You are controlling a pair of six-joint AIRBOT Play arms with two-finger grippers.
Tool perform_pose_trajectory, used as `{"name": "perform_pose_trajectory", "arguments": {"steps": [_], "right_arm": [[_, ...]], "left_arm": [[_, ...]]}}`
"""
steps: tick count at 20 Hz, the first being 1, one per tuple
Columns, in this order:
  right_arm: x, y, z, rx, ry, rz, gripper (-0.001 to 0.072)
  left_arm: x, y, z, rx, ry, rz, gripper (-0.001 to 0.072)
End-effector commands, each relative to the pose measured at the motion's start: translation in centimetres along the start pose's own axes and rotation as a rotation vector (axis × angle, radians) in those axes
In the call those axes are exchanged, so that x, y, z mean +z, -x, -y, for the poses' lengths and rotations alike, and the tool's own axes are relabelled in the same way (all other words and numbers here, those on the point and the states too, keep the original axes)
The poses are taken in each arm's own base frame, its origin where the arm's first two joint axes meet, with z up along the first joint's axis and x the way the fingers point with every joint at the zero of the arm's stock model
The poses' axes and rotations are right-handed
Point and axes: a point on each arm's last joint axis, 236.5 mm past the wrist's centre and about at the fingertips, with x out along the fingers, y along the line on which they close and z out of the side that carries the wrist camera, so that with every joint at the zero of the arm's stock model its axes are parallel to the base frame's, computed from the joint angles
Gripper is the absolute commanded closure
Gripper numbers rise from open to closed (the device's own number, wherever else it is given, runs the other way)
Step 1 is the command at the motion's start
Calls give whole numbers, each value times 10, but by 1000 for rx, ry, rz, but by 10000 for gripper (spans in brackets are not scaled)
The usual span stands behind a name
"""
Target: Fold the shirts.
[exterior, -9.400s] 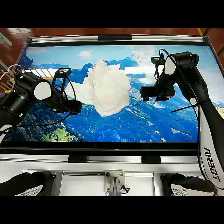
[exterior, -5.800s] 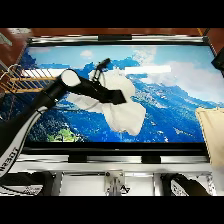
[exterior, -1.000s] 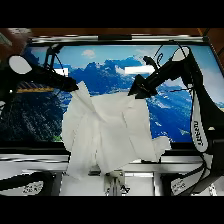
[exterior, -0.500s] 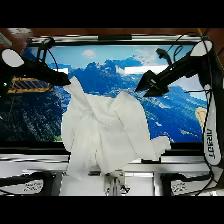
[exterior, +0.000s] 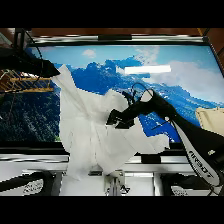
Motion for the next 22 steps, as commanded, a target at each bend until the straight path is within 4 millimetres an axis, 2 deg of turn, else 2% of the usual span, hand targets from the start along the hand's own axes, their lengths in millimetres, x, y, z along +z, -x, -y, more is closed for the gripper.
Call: {"name": "perform_pose_trajectory", "arguments": {"steps": [1, 4, 7, 9, 11, 15, 20, 21, 22], "right_arm": [[20, -27, 28, 11, -161, 157, 79], [52, -28, 24, 79, -252, 294, 79], [64, -39, 9, 180, -281, 317, 80], [73, -38, -5, 258, -286, 339, 79], [78, -36, -9, 287, -292, 359, 80], [79, -39, -8, 277, -294, 369, 80], [62, -78, -19, 308, -307, 303, 81], [65, -76, -27, 336, -277, 325, 122], [72, -70, -37, 379, -261, 352, 222]], "left_arm": [[3, 13, 5, 5, -13, 23, 659], [3, 14, 5, 5, -13, 24, 659], [3, 14, 5, 5, -13, 24, 659], [3, 14, 5, 5, -13, 24, 659], [3, 14, 5, 5, -13, 24, 659], [4, 13, 8, -4, -14, 26, 659], [4, 13, 10, -7, -17, 24, 659], [4, 13, 10, -7, -17, 25, 659], [4, 13, 10, -6, -17, 25, 659]]}}
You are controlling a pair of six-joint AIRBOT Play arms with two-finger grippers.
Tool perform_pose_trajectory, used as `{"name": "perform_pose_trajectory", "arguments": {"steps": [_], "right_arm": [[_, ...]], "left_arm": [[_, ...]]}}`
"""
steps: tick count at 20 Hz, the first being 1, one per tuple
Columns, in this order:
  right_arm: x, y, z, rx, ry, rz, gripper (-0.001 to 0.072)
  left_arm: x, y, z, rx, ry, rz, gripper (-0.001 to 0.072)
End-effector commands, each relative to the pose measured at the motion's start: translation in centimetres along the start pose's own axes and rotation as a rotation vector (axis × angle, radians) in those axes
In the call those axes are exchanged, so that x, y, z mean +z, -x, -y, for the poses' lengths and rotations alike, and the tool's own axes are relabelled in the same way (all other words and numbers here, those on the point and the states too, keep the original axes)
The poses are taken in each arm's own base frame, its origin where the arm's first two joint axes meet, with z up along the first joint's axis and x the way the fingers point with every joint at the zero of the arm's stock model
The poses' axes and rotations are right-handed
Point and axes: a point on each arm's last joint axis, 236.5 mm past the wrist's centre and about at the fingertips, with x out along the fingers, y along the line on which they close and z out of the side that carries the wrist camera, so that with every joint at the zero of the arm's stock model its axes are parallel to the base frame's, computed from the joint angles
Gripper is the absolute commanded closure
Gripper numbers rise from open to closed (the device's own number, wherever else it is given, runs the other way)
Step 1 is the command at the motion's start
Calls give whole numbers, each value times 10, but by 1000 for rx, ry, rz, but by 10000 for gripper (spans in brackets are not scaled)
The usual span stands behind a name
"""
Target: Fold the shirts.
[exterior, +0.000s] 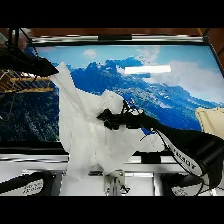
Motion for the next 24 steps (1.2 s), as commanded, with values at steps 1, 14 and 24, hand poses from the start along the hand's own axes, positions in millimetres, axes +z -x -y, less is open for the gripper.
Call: {"name": "perform_pose_trajectory", "arguments": {"steps": [1, 14, 24], "right_arm": [[6, -6, -31, 133, 27, 44, 337], [100, 152, -144, 486, 82, 242, 645], [66, 178, -86, 165, 109, 105, 645]], "left_arm": [[0, 0, 0, 0, -1, 2, 659], [-13, -1, -17, 66, -11, -57, 659], [-109, -35, -40, 148, 42, -343, 660]]}}
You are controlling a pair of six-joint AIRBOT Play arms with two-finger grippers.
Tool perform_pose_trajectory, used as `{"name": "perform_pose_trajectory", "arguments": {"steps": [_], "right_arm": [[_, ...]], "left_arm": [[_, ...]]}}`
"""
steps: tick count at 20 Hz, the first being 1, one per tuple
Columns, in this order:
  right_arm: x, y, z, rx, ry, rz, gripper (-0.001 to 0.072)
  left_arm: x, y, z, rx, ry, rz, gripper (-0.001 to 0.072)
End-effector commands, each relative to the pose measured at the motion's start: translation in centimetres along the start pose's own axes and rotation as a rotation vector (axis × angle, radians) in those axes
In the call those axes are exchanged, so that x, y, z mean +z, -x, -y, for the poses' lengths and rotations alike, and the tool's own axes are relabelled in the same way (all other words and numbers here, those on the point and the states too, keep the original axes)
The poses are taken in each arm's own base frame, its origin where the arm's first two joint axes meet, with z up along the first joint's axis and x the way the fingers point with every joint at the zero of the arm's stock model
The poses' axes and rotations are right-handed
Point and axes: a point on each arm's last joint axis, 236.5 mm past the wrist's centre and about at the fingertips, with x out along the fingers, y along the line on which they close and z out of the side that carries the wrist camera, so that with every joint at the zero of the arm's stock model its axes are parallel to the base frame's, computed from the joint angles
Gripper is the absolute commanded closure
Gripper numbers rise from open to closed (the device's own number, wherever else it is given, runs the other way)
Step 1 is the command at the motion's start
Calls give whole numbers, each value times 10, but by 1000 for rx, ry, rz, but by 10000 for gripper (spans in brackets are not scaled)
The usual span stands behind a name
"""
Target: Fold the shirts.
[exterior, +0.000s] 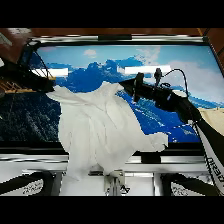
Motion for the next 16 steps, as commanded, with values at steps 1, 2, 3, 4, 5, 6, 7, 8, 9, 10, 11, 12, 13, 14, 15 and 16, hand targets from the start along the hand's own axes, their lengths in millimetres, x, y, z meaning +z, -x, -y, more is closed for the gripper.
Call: {"name": "perform_pose_trajectory", "arguments": {"steps": [1, 2, 3, 4, 5, 6, 7, 8, 9, 10, 11, 12, 13, 14, 15, 16], "right_arm": [[-27, 28, 72, -358, -27, -111, 645], [-40, 38, 95, -464, -36, -162, 645], [-53, 47, 108, -534, -33, -218, 645], [-68, 54, 116, -578, -24, -285, 645], [-80, 60, 120, -603, -22, -338, 645], [-90, 64, 123, -626, -20, -382, 645], [-96, 68, 127, -649, -13, -413, 645], [-100, 73, 133, -682, -10, -431, 645], [-102, 78, 139, -718, -21, -440, 645], [-104, 81, 143, -741, -35, -451, 645], [-108, 82, 145, -743, -54, -470, 645], [-116, 82, 144, -731, -83, -505, 645], [-128, 86, 143, -725, -112, -570, 645], [-145, 98, 145, -744, -155, -665, 645], [-157, 112, 150, -781, -191, -749, 645], [-162, 124, 158, -833, -211, -797, 645]], "left_arm": [[-23, -21, 9, 4, -10, -59, 660], [-31, -29, 15, -5, -7, -77, 660], [-42, -41, 19, -12, 4, -101, 660], [-53, -54, 21, -17, 23, -128, 660], [-68, -67, 22, -22, 42, -163, 661], [-80, -78, 21, -23, 67, -188, 661], [-93, -89, 21, -23, 90, -210, 661], [-103, -99, 20, -21, 112, -227, 661], [-114, -108, 19, -17, 136, -244, 660], [-122, -116, 18, -13, 158, -252, 661], [-127, -124, 17, -9, 180, -253, 660], [-131, -129, 16, -4, 192, -250, 660], [-132, -133, 13, 8, 203, -240, 660], [-132, -137, 8, 29, 207, -225, 660], [-129, -139, 2, 53, 206, -208, 661], [-123, -139, -2, 65, 198, -181, 660]]}}
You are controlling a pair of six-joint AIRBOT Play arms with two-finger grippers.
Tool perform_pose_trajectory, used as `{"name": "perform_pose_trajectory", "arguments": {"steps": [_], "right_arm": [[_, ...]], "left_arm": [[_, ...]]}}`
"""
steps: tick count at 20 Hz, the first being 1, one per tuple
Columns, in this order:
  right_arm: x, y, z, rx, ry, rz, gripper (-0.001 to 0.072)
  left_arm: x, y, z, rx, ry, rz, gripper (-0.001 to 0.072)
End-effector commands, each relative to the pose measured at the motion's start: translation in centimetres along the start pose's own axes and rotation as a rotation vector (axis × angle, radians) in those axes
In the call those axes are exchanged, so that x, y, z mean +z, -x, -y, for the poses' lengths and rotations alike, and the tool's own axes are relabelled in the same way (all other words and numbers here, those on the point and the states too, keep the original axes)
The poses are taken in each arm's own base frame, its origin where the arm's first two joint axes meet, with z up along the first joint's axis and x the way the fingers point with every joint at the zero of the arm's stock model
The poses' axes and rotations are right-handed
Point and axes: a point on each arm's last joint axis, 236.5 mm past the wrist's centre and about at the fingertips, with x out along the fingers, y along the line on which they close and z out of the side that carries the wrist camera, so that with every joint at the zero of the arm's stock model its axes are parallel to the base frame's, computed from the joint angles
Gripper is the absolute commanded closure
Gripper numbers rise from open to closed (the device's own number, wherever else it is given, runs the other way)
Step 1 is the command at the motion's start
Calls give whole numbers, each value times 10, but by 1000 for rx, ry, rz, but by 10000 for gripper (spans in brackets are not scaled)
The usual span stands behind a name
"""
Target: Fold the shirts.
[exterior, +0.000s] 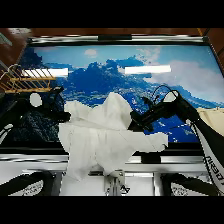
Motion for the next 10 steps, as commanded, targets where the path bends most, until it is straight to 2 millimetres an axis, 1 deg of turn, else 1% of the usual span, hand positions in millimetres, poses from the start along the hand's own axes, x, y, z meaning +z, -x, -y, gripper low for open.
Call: {"name": "perform_pose_trajectory", "arguments": {"steps": [1, 2, 3, 5, 6, 7, 8, 9, 10], "right_arm": [[-36, -4, 36, -124, -50, -208, 645], [-29, -6, 35, -115, -54, -188, 645], [-20, -9, 29, -84, -55, -152, 645], [4, -11, 3, 32, -32, -52, 619], [19, -7, -15, 115, -16, 8, 557], [33, 0, -31, 196, -7, 65, 248], [46, 13, -50, 292, 20, 121, 79], [58, 30, -65, 372, 32, 174, 79], [69, 48, -75, 425, 31, 224, 80]], "left_arm": [[15, -9, -12, 45, 18, 87, 660], [21, -8, -11, 39, 23, 112, 660], [27, -8, -9, 33, 27, 136, 660], [34, -7, -8, 35, 21, 167, 660], [36, -7, -8, 35, 18, 174, 660], [36, -7, -7, 35, 17, 174, 660], [36, -7, -7, 35, 17, 174, 660], [36, -7, -8, 35, 17, 174, 660], [36, -6, -8, 35, 17, 174, 660]]}}
